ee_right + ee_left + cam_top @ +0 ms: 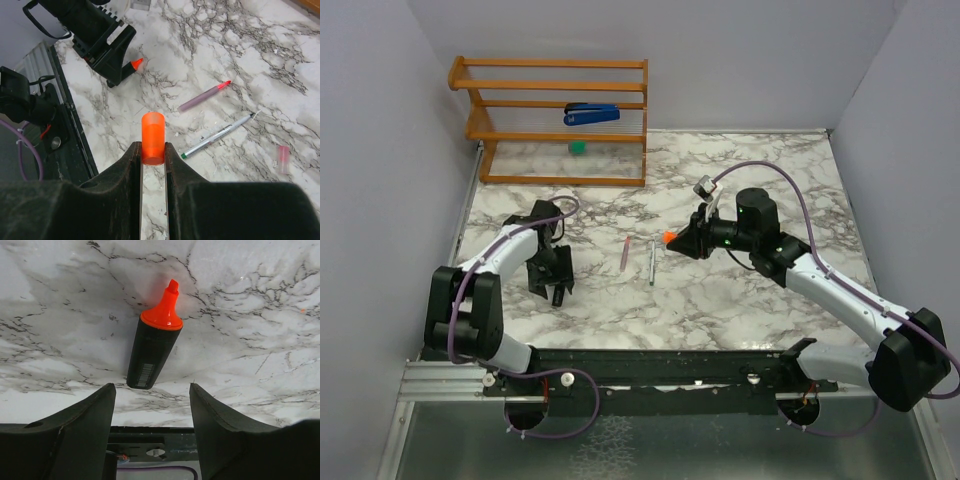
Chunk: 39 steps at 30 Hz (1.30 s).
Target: Insert the pens into the pen caps
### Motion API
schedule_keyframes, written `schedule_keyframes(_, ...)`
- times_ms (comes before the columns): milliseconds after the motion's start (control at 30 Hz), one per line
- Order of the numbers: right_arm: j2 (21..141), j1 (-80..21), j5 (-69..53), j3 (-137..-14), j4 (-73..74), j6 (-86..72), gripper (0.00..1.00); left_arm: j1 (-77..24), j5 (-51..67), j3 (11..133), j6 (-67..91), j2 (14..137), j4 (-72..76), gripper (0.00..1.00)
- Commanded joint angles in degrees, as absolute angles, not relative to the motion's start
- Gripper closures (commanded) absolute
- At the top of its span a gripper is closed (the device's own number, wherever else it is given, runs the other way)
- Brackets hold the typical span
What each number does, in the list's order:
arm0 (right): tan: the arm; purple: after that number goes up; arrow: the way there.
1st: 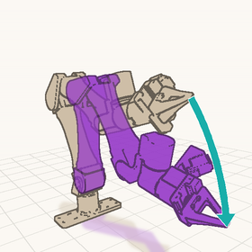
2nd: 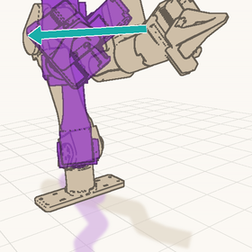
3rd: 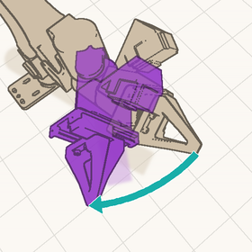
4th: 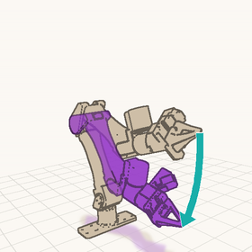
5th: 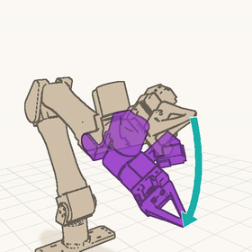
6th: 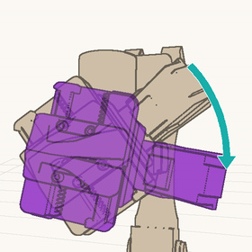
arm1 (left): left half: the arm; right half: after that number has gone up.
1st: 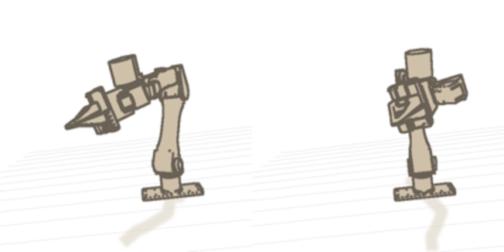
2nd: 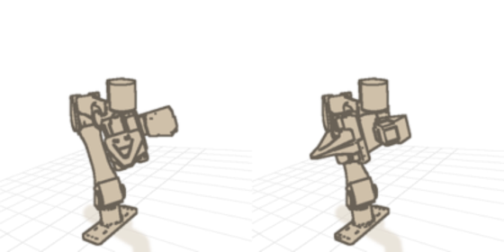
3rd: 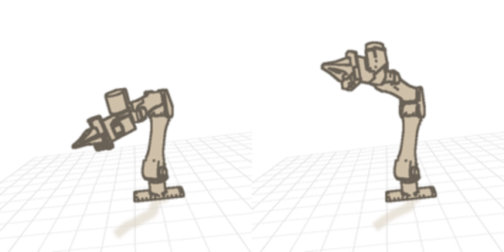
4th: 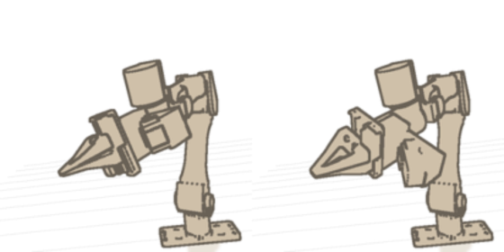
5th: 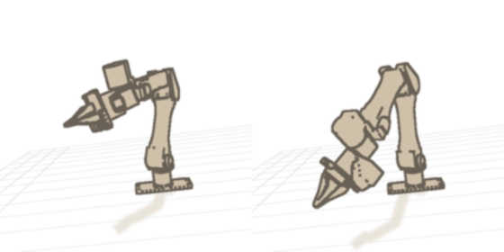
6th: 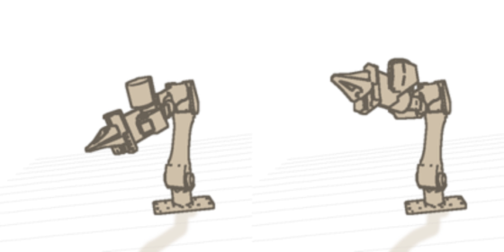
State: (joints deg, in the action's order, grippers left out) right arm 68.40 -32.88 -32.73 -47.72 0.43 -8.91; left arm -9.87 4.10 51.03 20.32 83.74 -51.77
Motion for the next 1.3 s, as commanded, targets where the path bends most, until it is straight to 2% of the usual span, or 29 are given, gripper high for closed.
schedule_keyframes(0,67.59,-32.55,-33.85,-47.84,-0.23,-8.26,0.99,-9.93,6.55,51.53,18.70,87.93,-51.35,0.39)
schedule_keyframes(200,67.37,-32.41,-33.94,-48.22,-0.09,-8.00,0.99,-9.76,5.94,53.53,17.72,92.20,-51.67,0.39)
schedule_keyframes(300,67.16,-32.30,-33.84,-48.16,-0.09,-7.91,0.99,-9.67,5.02,54.96,17.21,94.10,-52.05,0.43)
schedule_keyframes(367,67.19,-32.19,-33.93,-48.10,-0.09,-7.82,0.99,-9.67,4.87,55.61,16.86,95.12,-52.12,0.55)
schedule_keyframes(433,67.23,-32.18,-34.09,-48.08,-0.09,-7.82,0.99,-9.67,4.44,56.29,16.62,96.05,-52.12,0.79)
schedule_keyframes(533,67.53,-32.08,-34.36,-48.03,-0.09,-7.82,0.99,-9.68,3.88,57.01,16.40,96.88,-52.12,0.99)
schedule_keyframes(700,67.58,-31.91,-34.35,-47.92,-0.09,-7.82,0.99,-9.82,4.84,58.95,15.60,97.16,-50.34,1.00)
schedule_keyframes(867,68.41,-31.82,-34.78,-48.60,-0.09,-7.91,0.99,-12.26,8.18,66.75,13.25,98.05,-45.03,1.00)
schedule_keyframes(1100,68.64,-31.67,-34.22,-49.96,2.05,-7.68,0.99,-20.49,8.73,80.72,3.07,110.49,-42.90,1.00)
schedule_keyframes(1267,68.00,-31.55,-33.18,-50.86,3.40,-7.38,0.99,-24.53,7.60,85.72,0.27,117.54,-41.00,1.00)
